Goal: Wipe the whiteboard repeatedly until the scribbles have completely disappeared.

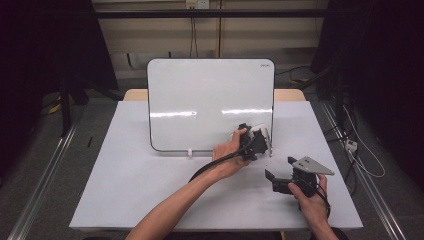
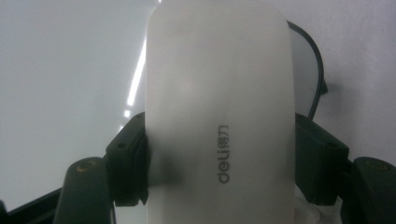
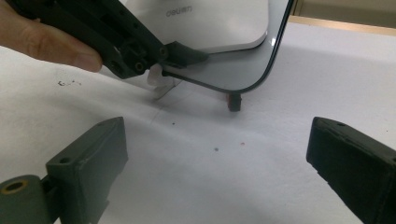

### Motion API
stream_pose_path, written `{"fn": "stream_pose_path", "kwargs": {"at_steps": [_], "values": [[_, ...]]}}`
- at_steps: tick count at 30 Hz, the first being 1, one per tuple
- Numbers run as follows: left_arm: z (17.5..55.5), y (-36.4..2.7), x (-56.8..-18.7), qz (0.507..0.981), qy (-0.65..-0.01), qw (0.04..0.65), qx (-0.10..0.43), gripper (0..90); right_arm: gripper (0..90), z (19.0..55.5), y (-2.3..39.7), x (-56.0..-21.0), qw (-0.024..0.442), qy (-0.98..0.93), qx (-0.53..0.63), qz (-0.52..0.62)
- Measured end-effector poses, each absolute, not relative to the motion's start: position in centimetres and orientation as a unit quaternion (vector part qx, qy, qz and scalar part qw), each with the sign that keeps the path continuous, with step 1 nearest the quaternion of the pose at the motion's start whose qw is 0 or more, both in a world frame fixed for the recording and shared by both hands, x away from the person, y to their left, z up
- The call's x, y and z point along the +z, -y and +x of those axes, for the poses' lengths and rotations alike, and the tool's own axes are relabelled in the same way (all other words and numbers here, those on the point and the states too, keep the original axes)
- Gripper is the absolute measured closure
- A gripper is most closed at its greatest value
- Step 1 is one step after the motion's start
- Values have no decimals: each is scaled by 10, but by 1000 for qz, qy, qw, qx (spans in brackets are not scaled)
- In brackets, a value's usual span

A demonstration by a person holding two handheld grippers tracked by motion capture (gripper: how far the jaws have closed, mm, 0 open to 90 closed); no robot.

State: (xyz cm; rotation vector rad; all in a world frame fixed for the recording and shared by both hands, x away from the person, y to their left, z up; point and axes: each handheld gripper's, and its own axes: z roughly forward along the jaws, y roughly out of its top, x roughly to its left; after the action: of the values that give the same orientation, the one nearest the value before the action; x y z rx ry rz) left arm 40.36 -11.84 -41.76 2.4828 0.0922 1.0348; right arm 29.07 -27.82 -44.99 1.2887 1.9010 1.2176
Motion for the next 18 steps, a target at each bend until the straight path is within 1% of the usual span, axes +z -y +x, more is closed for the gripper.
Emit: {"fn": "stream_pose_path", "kwargs": {"at_steps": [8,11,17,18], "values": [[409,95,-413,901,-60,225,367,310,54,291,278,-450,269,-705,450,478],[415,81,-407,897,-85,231,366,310,54,290,278,-450,269,-705,450,478],[428,58,-394,883,-142,263,363,310,54,290,278,-450,268,-705,450,479],[429,57,-393,883,-143,264,361,310,54,290,278,-450,268,-704,450,479]]}}
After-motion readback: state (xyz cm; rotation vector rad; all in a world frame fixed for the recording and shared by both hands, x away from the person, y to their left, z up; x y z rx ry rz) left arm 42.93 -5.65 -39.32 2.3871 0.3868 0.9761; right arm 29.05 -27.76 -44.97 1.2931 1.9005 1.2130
